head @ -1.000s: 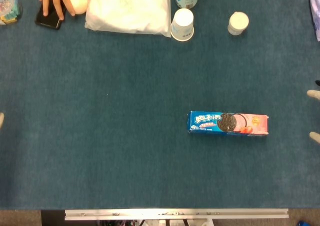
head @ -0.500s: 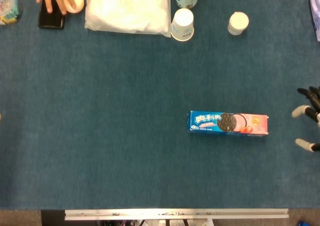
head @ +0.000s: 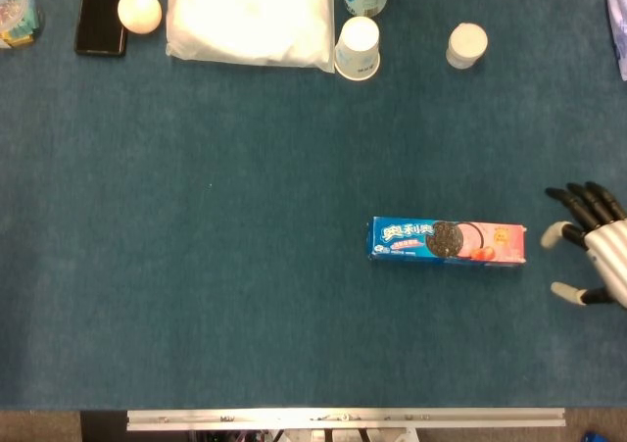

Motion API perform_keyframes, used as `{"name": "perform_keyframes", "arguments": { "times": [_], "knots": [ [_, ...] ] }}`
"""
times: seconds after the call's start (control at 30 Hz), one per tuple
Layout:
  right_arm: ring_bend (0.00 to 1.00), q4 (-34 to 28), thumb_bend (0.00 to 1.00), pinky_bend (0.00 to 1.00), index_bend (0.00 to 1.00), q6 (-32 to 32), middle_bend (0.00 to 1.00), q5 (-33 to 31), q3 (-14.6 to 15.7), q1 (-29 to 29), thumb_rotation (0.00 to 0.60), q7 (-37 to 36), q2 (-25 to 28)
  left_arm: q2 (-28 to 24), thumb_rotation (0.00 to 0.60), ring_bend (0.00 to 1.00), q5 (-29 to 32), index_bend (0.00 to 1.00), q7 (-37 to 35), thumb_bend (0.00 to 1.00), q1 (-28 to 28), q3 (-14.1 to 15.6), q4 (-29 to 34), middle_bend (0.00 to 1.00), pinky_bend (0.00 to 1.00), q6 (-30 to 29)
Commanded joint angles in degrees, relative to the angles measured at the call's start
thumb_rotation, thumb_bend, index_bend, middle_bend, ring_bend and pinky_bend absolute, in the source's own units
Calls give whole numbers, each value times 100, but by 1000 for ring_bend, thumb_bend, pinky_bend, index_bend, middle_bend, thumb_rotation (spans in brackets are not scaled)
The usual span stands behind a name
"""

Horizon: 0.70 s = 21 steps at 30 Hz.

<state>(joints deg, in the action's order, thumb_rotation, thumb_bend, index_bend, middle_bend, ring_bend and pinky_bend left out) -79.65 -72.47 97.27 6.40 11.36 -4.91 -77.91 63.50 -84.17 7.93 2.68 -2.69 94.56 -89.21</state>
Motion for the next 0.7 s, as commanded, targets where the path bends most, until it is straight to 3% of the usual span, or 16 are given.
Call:
{"name": "perform_keyframes", "arguments": {
  "times": [0.03,0.3,0.7],
  "knots": [
    [0,86,0,0,337,62,101,32,46,38,600,2,-92,-33,600,362,-13,655,25,277,-34,-1,44,523,472,-48],
    [0,297,0,0,239,-78,98,211,71,128,600,-260,-274,-60,600,362,-9,655,90,276,-94,-14,101,523,472,-125],
    [0,415,0,0,267,13,98,278,219,224,600,-482,-340,-52,600,362,10,655,120,277,-95,-38,101,523,472,-96]
  ]
}}
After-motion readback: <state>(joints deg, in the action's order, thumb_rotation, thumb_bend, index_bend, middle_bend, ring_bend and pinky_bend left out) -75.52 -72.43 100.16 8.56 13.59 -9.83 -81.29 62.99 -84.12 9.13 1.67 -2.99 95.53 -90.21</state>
